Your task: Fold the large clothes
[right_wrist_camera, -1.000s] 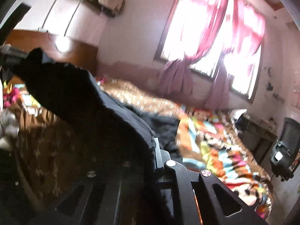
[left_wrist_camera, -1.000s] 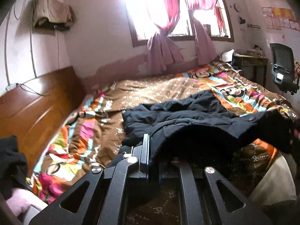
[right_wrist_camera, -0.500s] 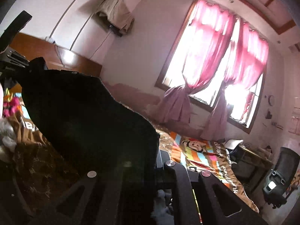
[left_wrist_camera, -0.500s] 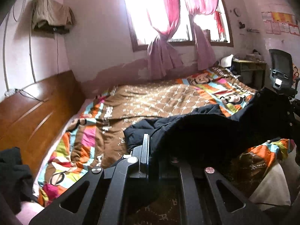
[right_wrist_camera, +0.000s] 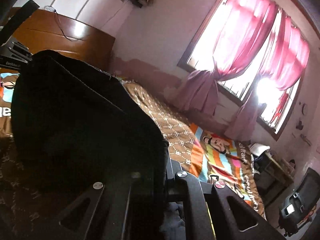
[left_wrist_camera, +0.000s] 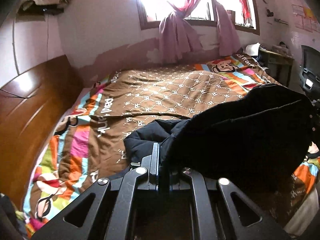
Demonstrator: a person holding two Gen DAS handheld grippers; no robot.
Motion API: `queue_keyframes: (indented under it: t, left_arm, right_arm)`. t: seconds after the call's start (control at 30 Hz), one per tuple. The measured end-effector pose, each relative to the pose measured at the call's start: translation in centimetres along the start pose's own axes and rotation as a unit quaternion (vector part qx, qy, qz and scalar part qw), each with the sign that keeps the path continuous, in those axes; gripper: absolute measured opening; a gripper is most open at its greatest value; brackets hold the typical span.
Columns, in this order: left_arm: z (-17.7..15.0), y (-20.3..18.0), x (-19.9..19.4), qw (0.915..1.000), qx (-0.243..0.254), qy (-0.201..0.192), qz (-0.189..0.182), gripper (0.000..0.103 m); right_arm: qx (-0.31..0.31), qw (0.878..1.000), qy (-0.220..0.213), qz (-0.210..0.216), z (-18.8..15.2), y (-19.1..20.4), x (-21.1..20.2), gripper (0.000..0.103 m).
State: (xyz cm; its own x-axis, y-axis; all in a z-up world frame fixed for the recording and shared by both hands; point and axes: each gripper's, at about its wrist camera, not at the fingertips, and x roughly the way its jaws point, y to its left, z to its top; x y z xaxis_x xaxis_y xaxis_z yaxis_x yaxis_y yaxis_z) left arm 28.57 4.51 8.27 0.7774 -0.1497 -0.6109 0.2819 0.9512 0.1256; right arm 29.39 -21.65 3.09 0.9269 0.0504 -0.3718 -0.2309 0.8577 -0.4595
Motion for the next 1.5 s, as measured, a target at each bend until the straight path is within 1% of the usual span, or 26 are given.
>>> queue_keyframes:
  t: [0.13, 0.3, 0.4, 0.5, 0.53, 0.6, 0.63, 0.67, 0.7, 0.73, 0.77, 0.8, 0.83, 0.87, 0.9, 0.93, 0.97, 1.0, 1.03, 1.1, 1.17, 1.23, 1.3, 1.37, 1.43, 1.5]
  left_arm:
    - [0.6, 0.5, 4.4, 0.9998, -0.001, 0.020, 0.000, 0.006]
    - [1.0, 1.6, 11.1, 0.9980, -0.013, 0.059, -0.017, 0.006]
    - [0.7, 2.0, 13.9, 0.9963, -0.023, 0.075, -0.034, 0.008]
    - [0.7, 2.9, 15.1, 0.9950, -0.043, 0.071, -0.056, 0.012]
    - [0.7, 2.9, 15.1, 0.9949, -0.044, 0.068, -0.060, 0.015]
    - [0.8, 3.3, 14.6, 0.9954, -0.046, 0.055, -0.064, 0.024]
    - [1.0, 3.5, 14.3, 0.9958, -0.050, 0.045, -0.063, 0.038]
    - [1.0, 3.8, 14.0, 0.9961, -0.053, 0.034, -0.061, 0.060]
    - [1.0, 4.3, 13.4, 0.9965, -0.060, 0.020, -0.055, 0.071]
    - [1.1, 4.7, 13.0, 0.9964, -0.068, 0.007, -0.050, 0.079]
    - [0.9, 5.3, 12.4, 0.9957, -0.078, -0.003, -0.051, 0.079]
    - [1.1, 5.6, 12.2, 0.9951, -0.083, -0.002, -0.053, 0.079]
    - [1.2, 5.9, 11.9, 0.9945, -0.090, 0.000, -0.054, 0.079]
    - [1.1, 6.2, 11.5, 0.9941, -0.096, -0.001, -0.051, 0.079]
    - [0.8, 6.5, 10.7, 0.9940, -0.097, -0.006, -0.049, 0.079]
    - [0.7, 6.5, 10.2, 0.9943, -0.094, -0.010, -0.050, 0.079]
    - [0.4, 6.4, 9.6, 0.9946, -0.090, -0.012, -0.049, 0.079]
    - [0.0, 6.3, 8.9, 0.9951, -0.084, -0.014, -0.049, 0.079]
    - [-0.3, 5.9, 8.4, 0.9956, -0.076, -0.017, -0.052, 0.079]
    - [-1.1, 5.1, 7.2, 0.9963, -0.060, -0.021, -0.059, 0.079]
    - [-1.8, 4.2, 6.2, 0.9958, -0.045, -0.022, -0.076, 0.079]
    - [-2.5, 3.3, 5.7, 0.9947, -0.038, -0.019, -0.093, 0.079]
    - [-3.3, 2.3, 5.4, 0.9924, -0.034, -0.004, -0.118, 0.079]
    - [-4.2, 1.4, 5.4, 0.9910, -0.026, 0.006, -0.131, 0.079]
    - [-5.2, 0.3, 5.5, 0.9895, -0.014, 0.019, -0.143, 0.079]
    - [-6.1, -0.6, 5.7, 0.9873, -0.007, 0.033, -0.155, 0.079]
  right_arm:
    - [-0.002, 1.000, 0.023, 0.005, -0.5, 0.1, 4.8, 0.006]
    - [-0.010, 0.998, 0.057, 0.012, -1.3, 0.5, 11.3, 0.006]
    - [-0.018, 0.996, 0.086, 0.016, -2.5, 0.6, 15.2, 0.006]
    - [-0.019, 0.993, 0.110, 0.024, -3.9, 0.8, 18.1, 0.006]
    - [-0.019, 0.993, 0.113, 0.025, -4.1, 0.9, 18.6, 0.007]
    - [-0.020, 0.993, 0.114, 0.022, -4.5, 0.8, 19.5, 0.008]
    - [-0.018, 0.993, 0.114, 0.021, -4.6, 0.7, 19.6, 0.012]
    - [-0.015, 0.993, 0.113, 0.019, -4.6, 0.5, 19.7, 0.017]
    - [-0.013, 0.993, 0.112, 0.015, -4.7, 0.3, 19.5, 0.021]
    - [-0.007, 0.994, 0.113, 0.010, -4.8, 0.0, 19.3, 0.032]
    - [0.000, 0.994, 0.113, 0.009, -4.7, -0.3, 19.2, 0.043]
    - [0.011, 0.994, 0.110, 0.008, -4.6, -0.7, 18.8, 0.047]
    - [0.025, 0.994, 0.104, 0.013, -4.5, -1.3, 18.3, 0.054]
    - [0.035, 0.994, 0.099, 0.015, -4.5, -1.8, 17.7, 0.058]
    - [0.042, 0.995, 0.094, 0.013, -4.4, -2.3, 17.3, 0.064]
    - [0.048, 0.995, 0.085, 0.007, -4.3, -2.8, 16.5, 0.071]
    - [0.051, 0.996, 0.075, -0.003, -4.1, -3.2, 15.7, 0.073]
    - [0.054, 0.996, 0.065, -0.016, -4.1, -3.7, 14.6, 0.079]
    - [0.059, 0.996, 0.057, -0.024, -4.1, -3.9, 13.8, 0.082]
    - [0.080, 0.995, 0.040, -0.032, -3.9, -4.8, 12.1, 0.082]
    - [0.112, 0.993, 0.020, -0.025, -3.7, -5.7, 10.1, 0.084]
    - [0.141, 0.990, 0.018, 0.006, -3.5, -6.0, 8.4, 0.086]
    - [0.155, 0.987, 0.026, 0.040, -3.4, -5.6, 7.2, 0.088]
    - [0.161, 0.983, 0.038, 0.085, -3.8, -4.1, 5.9, 0.088]
    - [0.157, 0.978, 0.061, 0.124, -4.4, -2.2, 5.3, 0.089]
    - [0.161, 0.970, 0.092, 0.157, -5.4, -0.1, 5.2, 0.089]
